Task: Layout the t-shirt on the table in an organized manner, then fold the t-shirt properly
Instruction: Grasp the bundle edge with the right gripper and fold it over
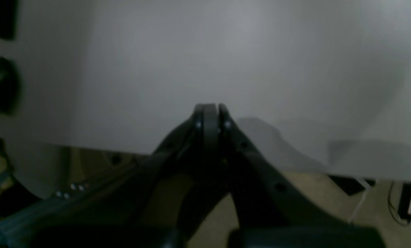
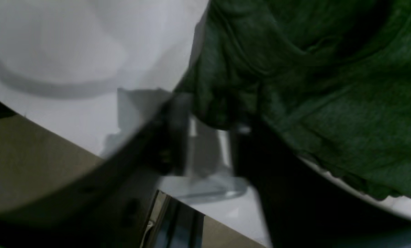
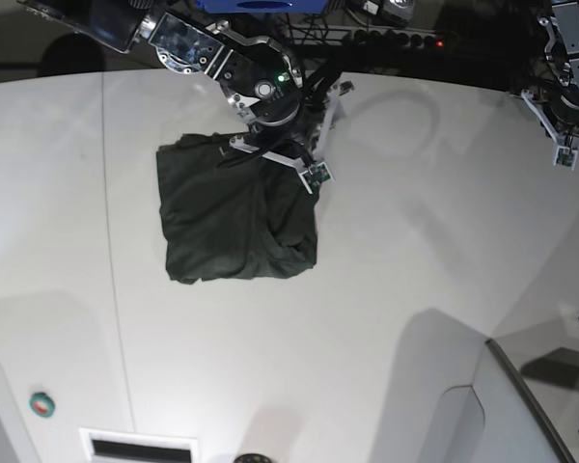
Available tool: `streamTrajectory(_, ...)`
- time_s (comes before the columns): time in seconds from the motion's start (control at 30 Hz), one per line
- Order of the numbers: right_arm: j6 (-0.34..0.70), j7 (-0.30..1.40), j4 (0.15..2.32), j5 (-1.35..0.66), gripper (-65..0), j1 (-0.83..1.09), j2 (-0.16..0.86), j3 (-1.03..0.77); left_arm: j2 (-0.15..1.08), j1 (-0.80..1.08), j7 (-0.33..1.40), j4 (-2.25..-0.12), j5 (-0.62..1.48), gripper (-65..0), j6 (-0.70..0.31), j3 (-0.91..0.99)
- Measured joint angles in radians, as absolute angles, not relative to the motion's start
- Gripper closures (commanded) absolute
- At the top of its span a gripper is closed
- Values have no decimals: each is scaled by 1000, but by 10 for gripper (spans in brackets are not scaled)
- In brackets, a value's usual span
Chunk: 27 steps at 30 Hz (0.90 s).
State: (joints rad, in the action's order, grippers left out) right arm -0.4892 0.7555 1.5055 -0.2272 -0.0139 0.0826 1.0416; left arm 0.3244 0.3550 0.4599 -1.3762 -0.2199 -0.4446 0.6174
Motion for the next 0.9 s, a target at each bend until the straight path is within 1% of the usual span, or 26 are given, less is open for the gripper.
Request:
streamTrajectory(0.03,-489,756,1508,-227,-246,-14,83,1042,324,355,459,-1376,-220,0,-445,617)
streamTrajectory(0.13,-490,765,1544,-227,-227,-13,85,1043,325,354,455,-1376,-219,0,-445,617)
streamTrajectory(0.23,-492,770,1640,-223,-222,-20,95,1043,325,355,457,-1377,-220,0,-445,617)
streamTrajectory(0.33,-490,793,1661,-231,-222,-111,84,1045,326,354,456,-1383,-213,0,-445,616)
streamTrajectory(0.43,-488,836,1554,-216,-224,-262,52,1046,324,353,456,-1386,-213,0,-445,616)
streamTrajectory(0.53,-489,839,1444,-225,-228,-362,13,1047,318,354,457,-1393,-211,0,-445,615)
streamTrajectory(0.63,-487,834,1283,-228,-228,-444,-49,1049,302,355,459,-1416,-213,0,-444,617)
streamTrajectory(0.77,-485,793,1097,-228,-228,-496,-108,1051,290,352,456,-1431,-213,0,-444,616)
streamTrajectory(0.9,-467,779,1038,-228,-230,-498,-110,1052,289,352,457,-1431,-218,0,-444,616)
